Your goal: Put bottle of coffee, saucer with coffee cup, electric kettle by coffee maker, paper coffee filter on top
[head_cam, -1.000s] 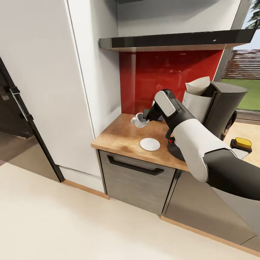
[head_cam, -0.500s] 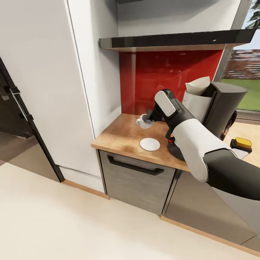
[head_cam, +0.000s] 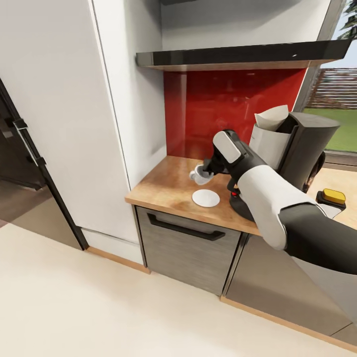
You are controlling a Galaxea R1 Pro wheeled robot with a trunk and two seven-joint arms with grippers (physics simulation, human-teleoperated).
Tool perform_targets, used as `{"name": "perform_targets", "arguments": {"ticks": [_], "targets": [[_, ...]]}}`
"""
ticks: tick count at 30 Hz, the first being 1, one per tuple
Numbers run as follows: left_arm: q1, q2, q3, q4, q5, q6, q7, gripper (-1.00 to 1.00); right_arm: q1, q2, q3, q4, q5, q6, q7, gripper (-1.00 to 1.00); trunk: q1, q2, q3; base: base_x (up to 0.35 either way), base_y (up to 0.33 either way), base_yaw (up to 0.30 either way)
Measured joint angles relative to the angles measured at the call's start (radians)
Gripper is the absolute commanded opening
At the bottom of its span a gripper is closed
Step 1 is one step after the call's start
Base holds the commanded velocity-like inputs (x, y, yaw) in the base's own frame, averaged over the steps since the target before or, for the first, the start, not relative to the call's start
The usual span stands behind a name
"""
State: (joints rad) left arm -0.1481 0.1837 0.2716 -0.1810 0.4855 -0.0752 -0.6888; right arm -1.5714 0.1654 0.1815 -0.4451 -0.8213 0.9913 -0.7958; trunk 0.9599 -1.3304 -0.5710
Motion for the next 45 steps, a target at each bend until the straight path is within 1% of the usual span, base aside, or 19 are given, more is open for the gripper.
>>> {"name": "perform_targets", "arguments": {"ticks": [1,3,6,9,13,16,26,31,33,45], "targets": [[0.0,0.0,0.0,0.0,0.0,0.0,0.0,1.0,0.0,0.0,-0.001,0.002,-0.006,0.001,0.0,-1.0,0.0,0.0,0.0,0.0,0.0,0.0],[0.0,0.0,0.0,0.0,0.0,0.0,0.0,1.0,0.0,-0.002,-0.003,0.008,-0.036,0.001,0.0,-1.0,0.0,0.0,0.0,0.0,0.0,0.0],[0.0,0.0,0.0,0.0,0.0,0.0,0.0,1.0,0.0,-0.004,-0.006,0.013,-0.056,0.002,0.0,-1.0,0.0,0.0,0.0,0.0,0.0,0.0],[0.0,0.0,0.0,0.0,0.0,0.0,0.0,1.0,0.0,-0.013,-0.007,0.027,-0.055,0.004,0.0,-1.0,0.0,0.0,0.0,0.0,0.0,0.0],[0.0,-0.001,0.0,0.0,0.0,0.0,0.001,1.0,0.0,-0.034,-0.007,0.062,-0.055,0.003,-0.001,-1.0,0.0,0.0,0.0,0.0,0.0,0.0],[0.0,-0.001,0.0,0.0,-0.001,0.0,0.001,1.0,0.0,-0.041,-0.007,0.071,-0.057,0.001,-0.001,-1.0,0.0,0.0,0.0,0.0,0.0,0.0],[0.0,-0.001,0.0,0.0,-0.001,0.0,0.001,1.0,0.0,-0.043,-0.008,0.079,-0.059,0.0,-0.001,-1.0,0.0,0.0,0.0,0.0,0.0,0.0],[0.0,0.0,0.0,0.0,-0.001,0.001,0.0,1.0,0.0,-0.044,-0.011,0.132,-0.06,-0.001,0.0,-1.0,0.0,0.0,0.0,0.0,0.0,0.0],[0.0,0.0,0.0,0.0,-0.001,0.0,0.001,1.0,0.0,-0.044,-0.012,0.139,-0.06,-0.001,0.0,-1.0,0.0,0.0,0.0,0.0,0.0,0.0],[0.0,-0.001,0.0,0.0,-0.001,0.0,0.001,1.0,0.0,-0.044,-0.012,0.144,-0.06,-0.001,0.001,-1.0,0.0,0.0,0.0,0.0,0.0,0.0]]}}
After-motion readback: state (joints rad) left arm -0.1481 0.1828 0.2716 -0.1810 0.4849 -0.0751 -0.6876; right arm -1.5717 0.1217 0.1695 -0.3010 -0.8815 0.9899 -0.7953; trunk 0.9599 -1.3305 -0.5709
